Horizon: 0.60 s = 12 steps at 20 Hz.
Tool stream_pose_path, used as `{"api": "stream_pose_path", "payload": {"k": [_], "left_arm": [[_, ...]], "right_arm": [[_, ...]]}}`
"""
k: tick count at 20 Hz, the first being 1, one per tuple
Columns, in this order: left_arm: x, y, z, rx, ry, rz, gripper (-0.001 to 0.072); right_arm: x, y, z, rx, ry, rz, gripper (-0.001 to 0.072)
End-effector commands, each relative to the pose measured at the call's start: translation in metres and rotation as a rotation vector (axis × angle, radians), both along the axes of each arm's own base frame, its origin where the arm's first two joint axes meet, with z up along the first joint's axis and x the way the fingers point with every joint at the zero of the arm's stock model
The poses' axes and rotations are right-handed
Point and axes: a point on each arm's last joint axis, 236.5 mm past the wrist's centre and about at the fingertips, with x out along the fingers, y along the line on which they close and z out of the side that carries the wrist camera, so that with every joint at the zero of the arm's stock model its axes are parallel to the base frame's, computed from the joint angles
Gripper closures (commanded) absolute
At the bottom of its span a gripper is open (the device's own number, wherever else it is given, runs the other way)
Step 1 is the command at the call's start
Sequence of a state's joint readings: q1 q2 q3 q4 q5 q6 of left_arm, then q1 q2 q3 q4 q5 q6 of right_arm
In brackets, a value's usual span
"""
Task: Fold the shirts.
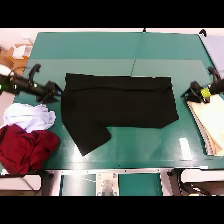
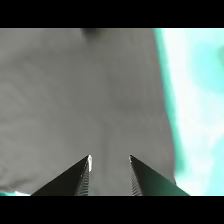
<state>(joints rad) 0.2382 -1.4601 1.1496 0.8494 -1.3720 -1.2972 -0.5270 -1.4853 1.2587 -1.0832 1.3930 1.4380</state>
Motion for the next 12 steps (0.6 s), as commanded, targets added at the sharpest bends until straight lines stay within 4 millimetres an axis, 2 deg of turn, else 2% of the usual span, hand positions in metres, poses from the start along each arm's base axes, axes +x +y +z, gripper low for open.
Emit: {"api": "stream_pose_path", "payload": {"k": [1,2,3,5,7,9,11,12], "left_arm": [[-0.076,-0.003,-0.031,0.055,0.065,0.057,0.0076],[-0.092,-0.006,-0.041,0.063,0.074,0.086,0.0075],[-0.105,-0.008,-0.051,0.062,0.095,0.121,0.0075],[-0.131,-0.018,-0.069,0.046,0.144,0.141,0.0076],[-0.150,-0.031,-0.086,0.041,0.184,0.133,0.0076],[-0.147,-0.044,-0.095,0.047,0.151,0.142,0.0076],[-0.133,-0.056,-0.097,0.065,0.085,0.147,0.0086],[-0.127,-0.062,-0.098,0.075,0.062,0.161,0.0208]], "right_arm": [[-0.069,0.006,-0.019,-0.003,0.002,-0.165,0.0397],[-0.082,0.013,-0.024,0.032,-0.002,-0.218,0.0302],[-0.095,0.023,-0.031,0.069,0.000,-0.257,0.0250],[-0.115,0.039,-0.046,0.099,0.020,-0.269,0.0250],[-0.124,0.050,-0.059,0.121,0.039,-0.288,0.0250],[-0.124,0.057,-0.065,0.145,0.022,-0.301,0.0250],[-0.116,0.065,-0.066,0.189,-0.020,-0.323,0.0250],[-0.115,0.068,-0.068,0.199,-0.032,-0.336,0.0250]]}}
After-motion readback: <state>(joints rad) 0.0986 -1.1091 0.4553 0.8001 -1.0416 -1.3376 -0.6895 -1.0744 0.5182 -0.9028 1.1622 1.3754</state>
